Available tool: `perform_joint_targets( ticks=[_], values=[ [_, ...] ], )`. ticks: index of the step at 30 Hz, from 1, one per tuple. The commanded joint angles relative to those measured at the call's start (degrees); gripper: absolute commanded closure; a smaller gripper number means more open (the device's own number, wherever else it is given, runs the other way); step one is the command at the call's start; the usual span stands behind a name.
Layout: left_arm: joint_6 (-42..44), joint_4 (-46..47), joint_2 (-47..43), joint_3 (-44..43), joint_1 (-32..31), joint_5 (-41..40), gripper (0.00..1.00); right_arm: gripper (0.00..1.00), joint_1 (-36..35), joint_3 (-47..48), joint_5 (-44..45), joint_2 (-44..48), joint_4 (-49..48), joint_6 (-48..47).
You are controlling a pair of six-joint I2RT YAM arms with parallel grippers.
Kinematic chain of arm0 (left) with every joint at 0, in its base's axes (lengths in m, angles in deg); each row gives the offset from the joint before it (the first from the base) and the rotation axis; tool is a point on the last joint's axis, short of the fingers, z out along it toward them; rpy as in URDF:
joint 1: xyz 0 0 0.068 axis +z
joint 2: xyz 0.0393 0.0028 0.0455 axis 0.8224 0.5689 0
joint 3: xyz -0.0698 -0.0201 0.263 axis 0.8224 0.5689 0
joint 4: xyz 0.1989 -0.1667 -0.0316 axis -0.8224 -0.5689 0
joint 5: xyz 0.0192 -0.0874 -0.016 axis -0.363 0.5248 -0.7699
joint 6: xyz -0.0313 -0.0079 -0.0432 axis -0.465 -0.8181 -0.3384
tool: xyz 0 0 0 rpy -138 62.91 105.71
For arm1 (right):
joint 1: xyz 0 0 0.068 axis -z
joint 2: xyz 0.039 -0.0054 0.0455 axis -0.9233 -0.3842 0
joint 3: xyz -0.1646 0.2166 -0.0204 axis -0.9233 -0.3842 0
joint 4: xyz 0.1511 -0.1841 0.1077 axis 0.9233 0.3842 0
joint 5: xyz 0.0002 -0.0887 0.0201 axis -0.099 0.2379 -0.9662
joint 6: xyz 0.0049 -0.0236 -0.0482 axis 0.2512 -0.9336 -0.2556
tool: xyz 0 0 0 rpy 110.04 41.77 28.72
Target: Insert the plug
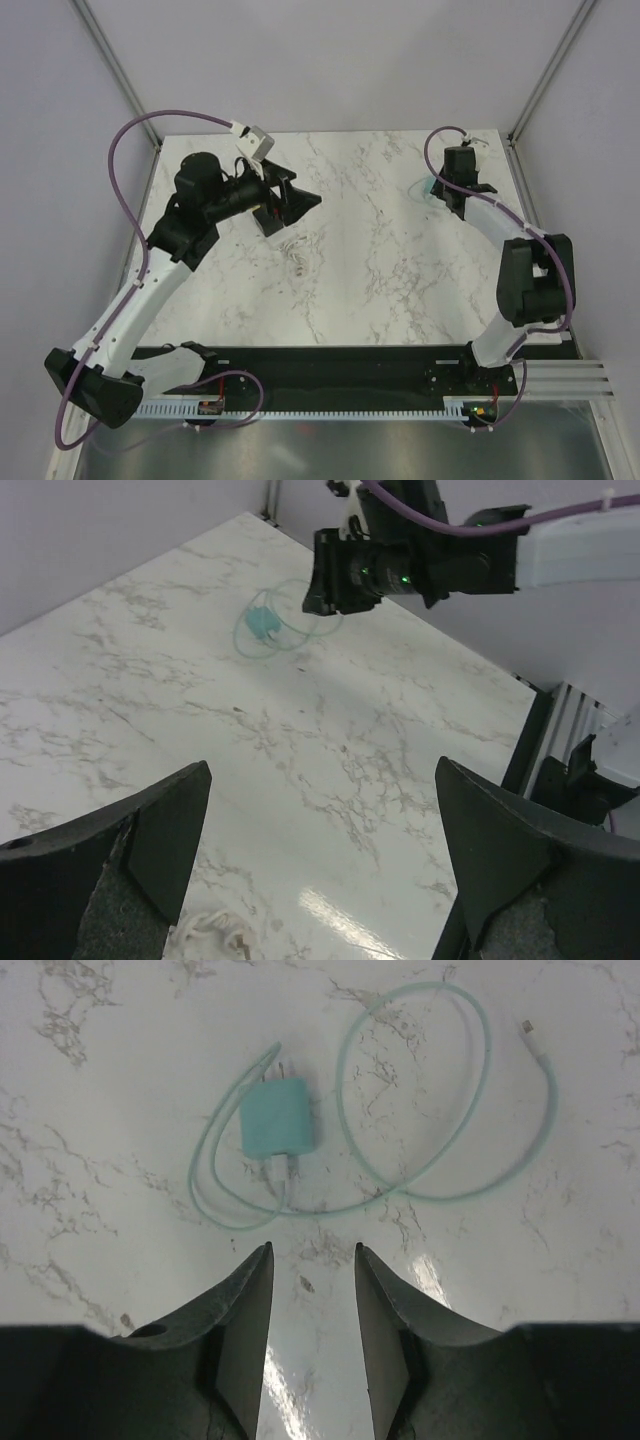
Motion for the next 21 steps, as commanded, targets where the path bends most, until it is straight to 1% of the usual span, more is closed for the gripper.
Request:
perform_joint_targets(
  ticks=[1,3,4,8,11,13,20,21],
  values=[
    [-5.8,5.0,-0.4,4.2,-0.1,10.2,0.0,0.55,1.4,6.6,-4.2,-6.1,-3.3,0.0],
    [-6.1,5.0,-0.9,6.5,-0.2,10.4,0.0,0.55,1.6,8.7,-4.1,-10.4,-3.4,-1.2],
    [-6.5,5.7,-1.6,8.1,-0.2,8.8,0.0,0.54,1.5,10.1,-4.3,-12.5,-3.6,-2.0],
    [-6.5,6.3,-3.9,11.9,-0.1,4.0,0.01,0.53,1.5,10.9,-6.7,-16.1,-6.5,-3.0],
    [-5.5,6.5,-5.4,14.5,-0.1,-0.7,0.01,0.51,1.6,12.2,-5.0,-19.1,-6.9,-4.4],
    [-4.7,6.5,-5.9,15.4,-0.1,-2.1,0.01,0.51,1.7,12.6,-3.9,-20.5,-7.7,-5.6],
    [-4.9,7.0,-5.7,17.0,-0.2,-1.3,0.02,0.53,2.1,14.3,-1.8,-24.4,-9.2,-10.2],
    [-5.2,7.0,-5.7,17.0,-0.1,-1.2,0.02,0.53,2.2,14.4,-2.0,-24.8,-10.9,-10.6]
  ],
)
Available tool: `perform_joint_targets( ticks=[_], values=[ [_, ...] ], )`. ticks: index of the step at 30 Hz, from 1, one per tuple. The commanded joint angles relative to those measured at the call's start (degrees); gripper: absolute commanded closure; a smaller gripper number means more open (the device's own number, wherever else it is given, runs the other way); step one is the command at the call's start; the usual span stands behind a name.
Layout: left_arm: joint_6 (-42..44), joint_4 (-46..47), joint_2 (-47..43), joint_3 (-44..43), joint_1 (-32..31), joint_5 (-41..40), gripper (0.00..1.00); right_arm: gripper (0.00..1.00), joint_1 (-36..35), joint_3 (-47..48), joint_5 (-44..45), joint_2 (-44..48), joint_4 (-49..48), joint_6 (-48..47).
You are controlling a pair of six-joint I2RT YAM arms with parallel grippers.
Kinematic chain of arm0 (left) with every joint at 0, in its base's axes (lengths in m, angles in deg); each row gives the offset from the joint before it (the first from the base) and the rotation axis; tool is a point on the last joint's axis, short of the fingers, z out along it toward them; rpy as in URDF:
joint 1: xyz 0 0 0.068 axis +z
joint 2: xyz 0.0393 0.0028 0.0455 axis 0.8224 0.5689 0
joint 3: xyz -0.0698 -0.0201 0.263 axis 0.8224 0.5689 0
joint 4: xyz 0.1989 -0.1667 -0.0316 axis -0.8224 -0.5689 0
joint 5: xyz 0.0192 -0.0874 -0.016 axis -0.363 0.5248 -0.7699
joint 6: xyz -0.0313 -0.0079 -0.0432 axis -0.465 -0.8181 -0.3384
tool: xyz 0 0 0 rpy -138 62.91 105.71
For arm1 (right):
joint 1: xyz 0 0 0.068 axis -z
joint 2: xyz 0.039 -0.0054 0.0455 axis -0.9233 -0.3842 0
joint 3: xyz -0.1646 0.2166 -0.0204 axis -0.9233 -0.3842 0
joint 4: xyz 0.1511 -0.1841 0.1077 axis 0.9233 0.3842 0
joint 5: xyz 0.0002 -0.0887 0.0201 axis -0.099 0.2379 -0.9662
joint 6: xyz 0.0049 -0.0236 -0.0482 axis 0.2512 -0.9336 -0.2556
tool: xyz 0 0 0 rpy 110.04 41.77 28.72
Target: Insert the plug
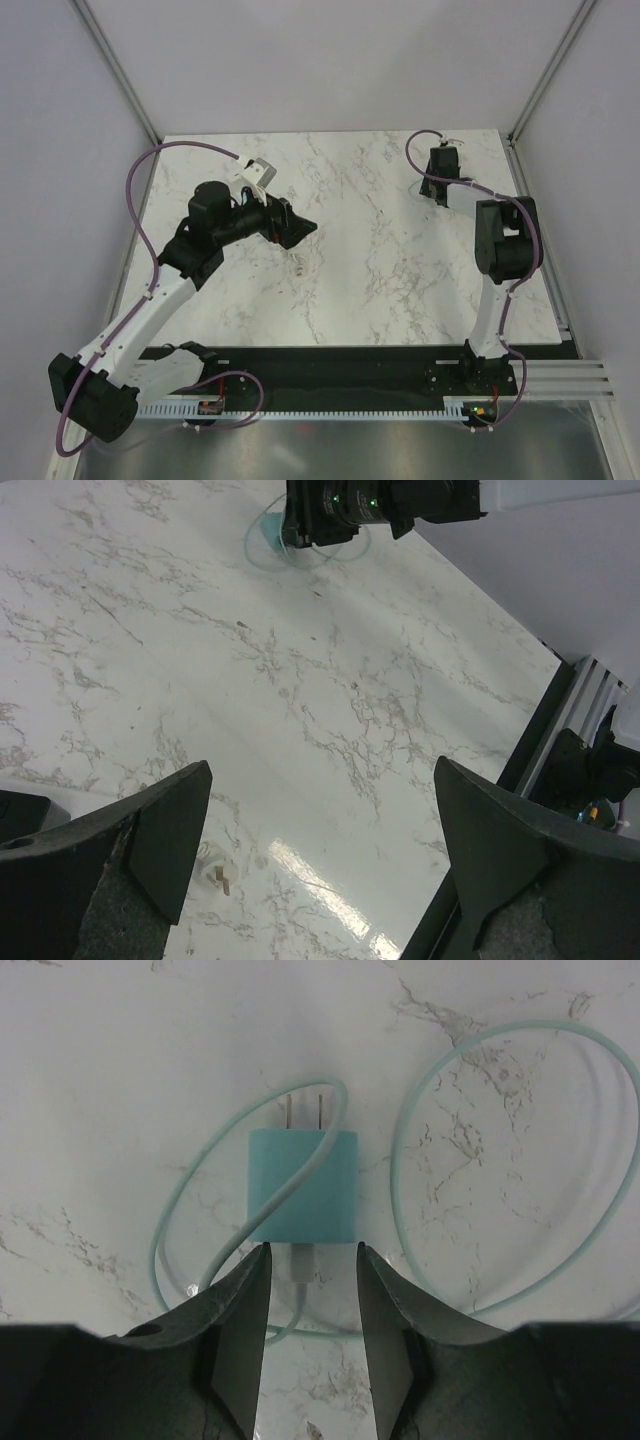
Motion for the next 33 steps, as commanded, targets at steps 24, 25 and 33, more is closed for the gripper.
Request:
perform_joint_targets(
  ticks=[24,25,33],
  values=[
    [-3.3,2.0,0.7,-0.3,-0.1,0.0,0.06,0.8,2.7,9.3,-1.6,-0.7,2.0,-8.8],
    [-4.5,1.7,0.7,-1.4,-0.1,-0.2,0.09,0.83,2.6,10.7,1.2,0.9,6.0,-8.9],
    [-14.0,0.1,4.1,-4.8,-0.1,7.9,0.2,0.92,2.0,16.1,9.9,18.2,18.7,-12.3]
  ],
)
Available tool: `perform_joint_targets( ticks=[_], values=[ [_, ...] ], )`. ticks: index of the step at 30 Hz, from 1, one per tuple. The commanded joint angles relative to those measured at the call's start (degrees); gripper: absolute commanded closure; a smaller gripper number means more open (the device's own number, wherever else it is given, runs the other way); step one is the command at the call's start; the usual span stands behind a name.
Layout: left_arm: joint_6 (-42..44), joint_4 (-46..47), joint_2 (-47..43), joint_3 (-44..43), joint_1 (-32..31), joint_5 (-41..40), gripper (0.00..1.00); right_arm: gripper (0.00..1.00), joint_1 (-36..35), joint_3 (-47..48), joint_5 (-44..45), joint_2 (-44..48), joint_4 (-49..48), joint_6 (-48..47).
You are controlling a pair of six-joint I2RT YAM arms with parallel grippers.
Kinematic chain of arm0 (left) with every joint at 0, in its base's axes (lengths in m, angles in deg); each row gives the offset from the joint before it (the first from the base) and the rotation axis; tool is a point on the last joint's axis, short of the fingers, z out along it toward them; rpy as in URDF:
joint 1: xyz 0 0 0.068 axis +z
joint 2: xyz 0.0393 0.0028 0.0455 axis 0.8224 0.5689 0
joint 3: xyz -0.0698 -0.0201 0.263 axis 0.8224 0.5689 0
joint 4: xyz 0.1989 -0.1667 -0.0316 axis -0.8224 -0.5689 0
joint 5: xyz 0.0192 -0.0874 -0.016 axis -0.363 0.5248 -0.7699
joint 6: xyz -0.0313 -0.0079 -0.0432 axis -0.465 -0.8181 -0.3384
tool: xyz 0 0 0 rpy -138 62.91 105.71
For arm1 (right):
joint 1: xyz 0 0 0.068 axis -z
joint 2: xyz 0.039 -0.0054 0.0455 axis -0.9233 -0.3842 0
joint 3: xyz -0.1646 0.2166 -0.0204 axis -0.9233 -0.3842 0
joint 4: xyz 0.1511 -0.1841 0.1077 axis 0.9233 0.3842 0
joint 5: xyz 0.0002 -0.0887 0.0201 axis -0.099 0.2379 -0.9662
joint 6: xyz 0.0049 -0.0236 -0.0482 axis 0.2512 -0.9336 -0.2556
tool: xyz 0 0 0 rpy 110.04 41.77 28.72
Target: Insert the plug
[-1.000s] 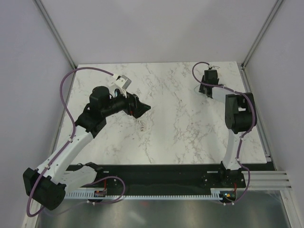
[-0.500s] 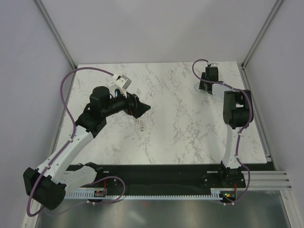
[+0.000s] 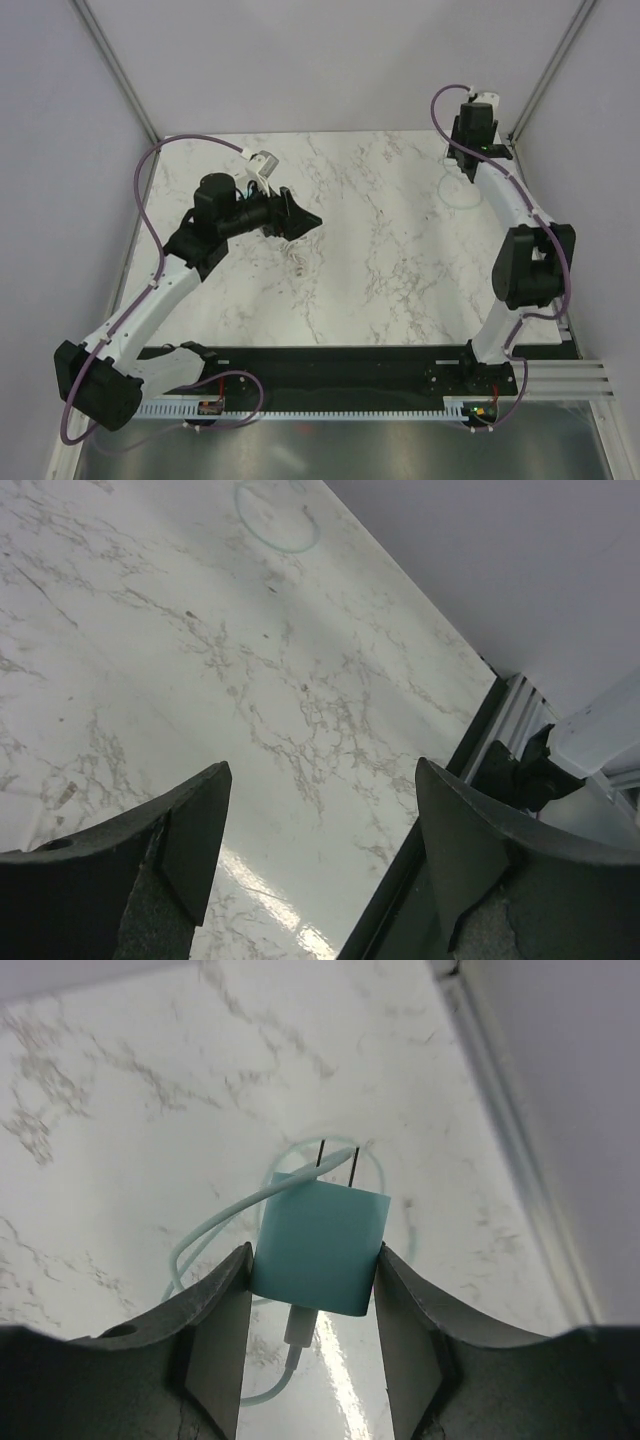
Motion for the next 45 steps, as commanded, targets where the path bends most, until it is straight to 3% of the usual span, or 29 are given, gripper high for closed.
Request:
perform_joint_targets(
  ticks=[1,5,7,8,9,11,12,15,17,19,21,25,28,33,35,39,45],
  values=[
    [-6.7,0.3,0.5,-1.9,-0.1,6.5,0.2,0.92,-0.8,3.4,5.3,11.2,3.2,-2.8],
    [-7.1,0.2,-0.7,-1.8,-0.1,10.4,0.19,0.96,-4.1,3.5,3.0,19.4,0.3,-6.7],
    [-7.1,0.1,-2.7,-1.9,-0.1,10.3,0.18,0.99,-7.4,1.0,-4.5,23.0,-7.5,-10.2],
    [-6.9,0.1,-3.4,-1.9,-0.1,9.5,0.18,0.97,-8.3,-1.1,-8.9,26.0,-9.0,-12.5],
    [-6.7,0.1,-4.1,-1.8,-0.1,8.9,0.18,0.94,-9.2,-1.6,-20.2,26.8,-9.6,-12.8],
    [-6.3,-0.8,-6.1,-1.6,-0.1,6.1,0.16,0.94,-12.7,-1.3,-25.3,27.0,-5.0,-12.1],
    [-6.0,-1.5,-6.7,-1.5,-0.1,5.1,0.16,0.95,-13.6,-0.7,-26.8,26.2,3.0,-12.3],
    [-4.6,-3.7,-8.2,-1.0,-0.1,3.4,0.16,0.97,-15.6,-3.2,-22.3,25.2,12.3,-11.5],
    [-3.9,-4.2,-8.8,-0.3,-0.1,3.0,0.16,0.97,-15.5,-9.3,-12.5,28.1,15.0,-9.5],
    [-3.8,-5.1,-8.9,-0.3,-0.1,2.9,0.15,0.96,-15.1,-9.6,-5.3,29.1,20.0,-5.0],
    [-3.5,-5.4,-8.5,-1.0,-0.1,3.6,0.15,0.96,-15.0,-8.0,-4.8,29.4,23.5,-1.1],
    [-3.5,-5.7,-7.3,-3.3,-0.1,5.1,0.15,0.96,-15.0,-3.1,-17.3,31.4,24.1,3.5],
    [-3.8,-5.6,-6.3,-4.8,-0.1,7.8,0.15,0.95,-15.1,-2.0,-31.6,30.9,24.0,6.5],
    [-4.0,-5.1,-4.2,-4.4,-0.1,13.3,0.16,0.97,-15.1,-7.6,-56.0,29.4,23.9,11.5],
    [-4.1,-4.5,-3.5,-3.1,-0.1,14.3,0.17,1.0,-15.8,-12.1,-54.4,31.3,23.5,12.9],
    [-7.2,0.3,-1.7,-0.9,-0.5,16.2,0.18,1.0,-16.0,-22.4,-60.9,37.8,15.0,16.8],
    [-7.9,3.5,5.4,-3.1,-4.5,16.2,0.19,1.0,-16.6,-26.6,-62.6,41.5,10.8,18.9]
  ],
)
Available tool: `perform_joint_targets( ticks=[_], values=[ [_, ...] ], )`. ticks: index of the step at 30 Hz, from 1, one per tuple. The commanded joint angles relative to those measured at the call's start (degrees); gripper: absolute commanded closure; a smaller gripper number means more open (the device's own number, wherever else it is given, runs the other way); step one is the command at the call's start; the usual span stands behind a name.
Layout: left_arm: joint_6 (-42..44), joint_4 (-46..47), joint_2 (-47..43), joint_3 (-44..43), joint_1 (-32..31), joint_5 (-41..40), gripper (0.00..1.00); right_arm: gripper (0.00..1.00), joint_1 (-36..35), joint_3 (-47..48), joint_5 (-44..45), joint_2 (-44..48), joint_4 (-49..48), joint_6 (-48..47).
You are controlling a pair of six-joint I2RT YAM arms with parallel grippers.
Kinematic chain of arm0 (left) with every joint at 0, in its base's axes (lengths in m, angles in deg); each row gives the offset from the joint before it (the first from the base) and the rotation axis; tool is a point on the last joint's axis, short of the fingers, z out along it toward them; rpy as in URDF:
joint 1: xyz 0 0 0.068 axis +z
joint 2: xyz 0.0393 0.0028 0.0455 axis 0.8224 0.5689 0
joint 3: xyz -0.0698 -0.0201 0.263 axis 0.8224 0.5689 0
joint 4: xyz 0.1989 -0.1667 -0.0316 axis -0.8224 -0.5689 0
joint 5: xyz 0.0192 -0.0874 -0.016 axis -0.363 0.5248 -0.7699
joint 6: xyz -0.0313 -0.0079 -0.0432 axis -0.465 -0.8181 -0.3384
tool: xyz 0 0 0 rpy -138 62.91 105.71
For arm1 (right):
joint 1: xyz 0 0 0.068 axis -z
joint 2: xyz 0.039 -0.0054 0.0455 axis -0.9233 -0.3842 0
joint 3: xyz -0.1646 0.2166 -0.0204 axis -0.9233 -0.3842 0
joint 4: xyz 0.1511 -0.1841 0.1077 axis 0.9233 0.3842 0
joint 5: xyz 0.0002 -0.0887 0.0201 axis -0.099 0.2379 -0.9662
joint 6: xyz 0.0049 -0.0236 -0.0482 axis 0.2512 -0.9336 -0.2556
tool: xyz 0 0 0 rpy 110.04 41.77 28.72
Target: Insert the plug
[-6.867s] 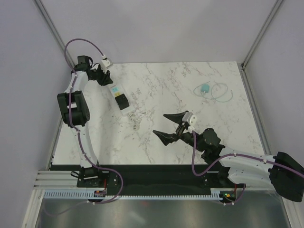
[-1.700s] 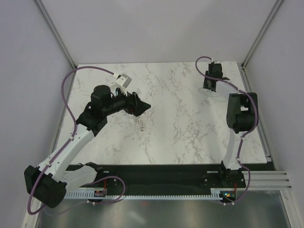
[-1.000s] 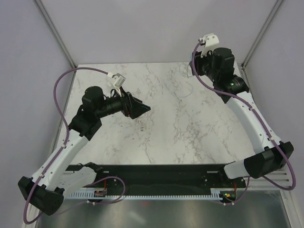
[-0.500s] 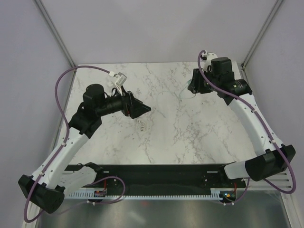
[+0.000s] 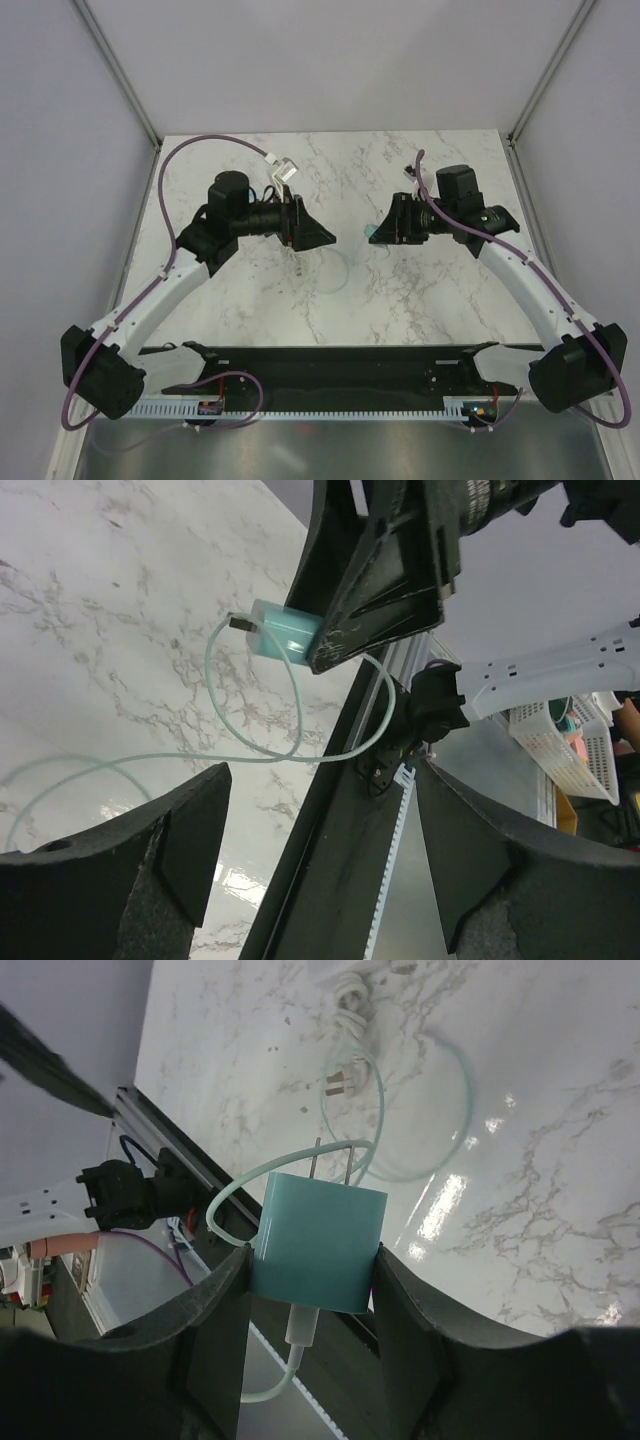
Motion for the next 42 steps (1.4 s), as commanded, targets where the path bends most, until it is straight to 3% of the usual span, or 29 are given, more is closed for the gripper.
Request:
perform_joint_targets(
  ticks=[1,10,15,22,27,30,32,37,42],
  values=[
    [-1.3,3.6,3.6,-2.2,-2.6,1.2,0.19,1.0,-0.5,-1.0,-5.7,4.3,-8.4,3.2],
    [-0.3,4.2,10.7,-6.2,-7.0,-3.1,0.22,1.0,-0.5,-3.6,-7.2,9.8,-15.1,6.2],
    [-2.7,6.1,13.6,-7.6,-7.4,-0.9,0.32,1.0,-0.5,-4.9,-7.7,12.2,-20.7,9.6],
    [-11.8,18.3,15.3,-5.7,-7.7,5.3,0.49,1.0,-0.5,-6.1,-6.7,12.8,-20.6,8.1],
    [-9.5,14.6,13.9,-6.6,-7.6,2.7,0.53,1.0,-0.5,-7.1,-8.6,13.1,-20.6,6.9],
    [-4.7,8.4,11.1,-8.6,-7.6,-2.5,0.45,1.0,-0.5,-5.6,-7.7,11.9,-14.1,1.0],
    [-3.6,8.2,9.9,-9.0,-7.7,-3.6,0.38,1.0,-0.5,-4.0,-2.6,10.4,-6.8,-1.6],
    [-5.5,8.4,9.5,-9.1,-8.1,-0.9,0.36,1.0,-0.5,-2.2,5.8,8.1,3.4,-6.8],
    [-5.4,8.5,10.0,-8.0,-8.2,-1.9,0.36,1.0,-0.5,1.1,23.2,5.3,12.1,-9.8]
  ],
)
